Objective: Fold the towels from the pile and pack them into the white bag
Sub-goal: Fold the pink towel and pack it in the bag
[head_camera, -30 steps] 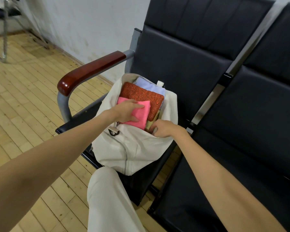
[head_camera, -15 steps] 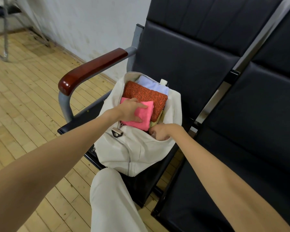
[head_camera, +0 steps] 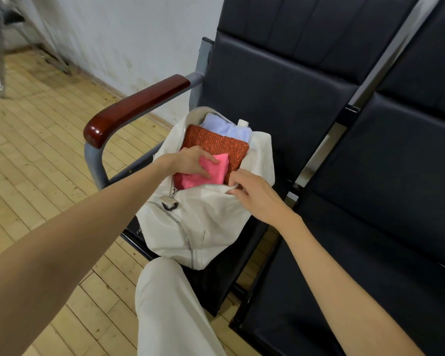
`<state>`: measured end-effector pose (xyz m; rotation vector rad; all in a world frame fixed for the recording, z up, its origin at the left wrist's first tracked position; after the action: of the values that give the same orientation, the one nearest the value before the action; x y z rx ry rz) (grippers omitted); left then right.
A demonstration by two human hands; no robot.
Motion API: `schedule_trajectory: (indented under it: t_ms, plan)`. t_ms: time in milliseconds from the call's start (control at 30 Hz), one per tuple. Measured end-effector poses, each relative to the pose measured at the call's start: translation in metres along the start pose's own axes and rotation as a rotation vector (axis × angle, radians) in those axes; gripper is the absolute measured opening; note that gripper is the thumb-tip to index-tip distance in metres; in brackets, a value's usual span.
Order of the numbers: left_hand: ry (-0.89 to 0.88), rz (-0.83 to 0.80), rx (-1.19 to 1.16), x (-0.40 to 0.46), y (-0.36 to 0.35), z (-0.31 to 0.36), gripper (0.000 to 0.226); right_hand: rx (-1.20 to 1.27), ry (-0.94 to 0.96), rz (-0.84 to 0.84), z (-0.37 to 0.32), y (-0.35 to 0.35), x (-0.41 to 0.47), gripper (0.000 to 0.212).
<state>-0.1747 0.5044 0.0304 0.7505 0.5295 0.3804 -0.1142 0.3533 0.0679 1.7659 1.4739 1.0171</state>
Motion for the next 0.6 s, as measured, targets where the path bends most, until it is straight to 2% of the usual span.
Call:
schedule_trajectory:
  t_ms: [100,200,333,400,500,600]
  plan:
    - [0.110,-0.069,-0.274,-0.007,0.002,-0.003,0.034,-0.068,0.009,0.126,-0.005,0.008,0.005,0.009]
    - [0.199,-0.140,-0.451,-0.015,-0.001,-0.011,0.053,-0.107,-0.024,0.246,-0.005,0.022,0.025,0.007]
    - [0.145,-0.195,-0.581,-0.028,-0.001,-0.009,0.046,-0.256,-0.063,0.199,0.001,0.017,0.047,0.007]
    - [0.072,-0.188,-0.529,-0.037,0.001,-0.004,0.029,-0.265,-0.089,0.167,0.007,0.014,0.046,0.014]
    - [0.007,0.014,-0.333,-0.044,0.014,-0.004,0.019,-0.229,-0.130,0.154,0.010,0.015,0.041,0.032]
    - [0.045,0.190,-0.262,-0.047,0.020,-0.005,0.019,-0.275,-0.161,0.158,0.014,0.019,0.038,0.029]
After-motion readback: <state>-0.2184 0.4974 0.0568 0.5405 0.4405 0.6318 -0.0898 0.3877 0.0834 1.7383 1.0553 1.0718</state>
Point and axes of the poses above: each hand's wrist, its own x-axis towards the middle knuckle, its own y-axis out of the back of the hand, z = x × y, the point moved 8 cm from there along x, towards the middle knuckle, and after that the axes turned 3 degrees about -x, right-handed, at the moved point
